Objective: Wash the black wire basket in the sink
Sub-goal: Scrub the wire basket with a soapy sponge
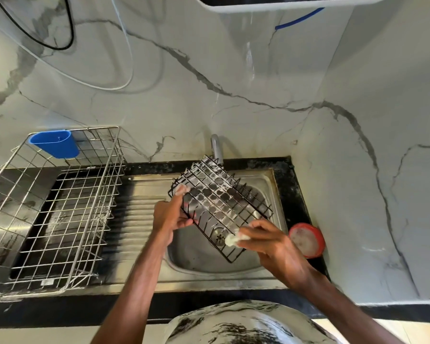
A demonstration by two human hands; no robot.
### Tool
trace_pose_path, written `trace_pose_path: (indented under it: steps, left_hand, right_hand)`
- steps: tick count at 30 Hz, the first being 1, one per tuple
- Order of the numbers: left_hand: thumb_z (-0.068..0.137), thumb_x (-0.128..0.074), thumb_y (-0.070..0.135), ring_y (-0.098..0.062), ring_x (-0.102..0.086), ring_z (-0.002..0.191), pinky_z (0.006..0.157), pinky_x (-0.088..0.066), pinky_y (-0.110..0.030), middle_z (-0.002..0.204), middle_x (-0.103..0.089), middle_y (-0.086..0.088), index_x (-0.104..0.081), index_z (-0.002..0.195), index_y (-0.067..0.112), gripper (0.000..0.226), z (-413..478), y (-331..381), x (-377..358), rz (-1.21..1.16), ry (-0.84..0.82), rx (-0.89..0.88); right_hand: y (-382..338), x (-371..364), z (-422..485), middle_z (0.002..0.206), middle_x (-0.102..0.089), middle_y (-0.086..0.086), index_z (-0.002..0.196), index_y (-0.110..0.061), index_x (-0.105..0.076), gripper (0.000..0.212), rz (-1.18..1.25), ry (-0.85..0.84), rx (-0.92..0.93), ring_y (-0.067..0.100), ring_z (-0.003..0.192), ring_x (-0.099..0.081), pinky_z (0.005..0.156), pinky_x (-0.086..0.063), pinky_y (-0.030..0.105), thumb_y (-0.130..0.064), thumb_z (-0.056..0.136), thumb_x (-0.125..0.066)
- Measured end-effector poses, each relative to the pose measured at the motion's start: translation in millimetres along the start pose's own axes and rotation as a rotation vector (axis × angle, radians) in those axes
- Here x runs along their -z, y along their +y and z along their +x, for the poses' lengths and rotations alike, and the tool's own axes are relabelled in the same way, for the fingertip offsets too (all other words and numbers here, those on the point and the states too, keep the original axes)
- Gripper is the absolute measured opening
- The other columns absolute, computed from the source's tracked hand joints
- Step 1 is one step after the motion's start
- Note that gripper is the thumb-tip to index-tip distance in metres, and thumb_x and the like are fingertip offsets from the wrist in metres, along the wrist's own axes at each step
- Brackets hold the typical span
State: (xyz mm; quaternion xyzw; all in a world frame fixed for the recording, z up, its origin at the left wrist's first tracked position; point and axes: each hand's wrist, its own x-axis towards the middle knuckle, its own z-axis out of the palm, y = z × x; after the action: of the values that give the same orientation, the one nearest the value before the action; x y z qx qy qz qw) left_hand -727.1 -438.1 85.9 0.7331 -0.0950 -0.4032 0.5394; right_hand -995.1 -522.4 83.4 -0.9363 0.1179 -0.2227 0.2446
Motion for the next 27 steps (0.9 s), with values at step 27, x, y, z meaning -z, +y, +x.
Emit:
trace_pose_path:
  steps: [27]
  left_hand:
    - [0.067, -0.063, 0.077, -0.038, -0.078, 0.079, 0.060, -0.065, -0.035, 0.091, -0.079, -0.018, -0.072, 0.109, 0.041, 0.056, -10, -8, -15, -0.035, -0.025, -0.020]
  right_hand:
    - [2, -31, 57, 0.129, -0.068, 0.005, 0.114, -0.011, -0.075, 0.046, -0.023, 0.058, 0.067, 0.021, 0.126, -0.060, 0.106, -0.048, 0.032, 0.009, 0.082, -0.050]
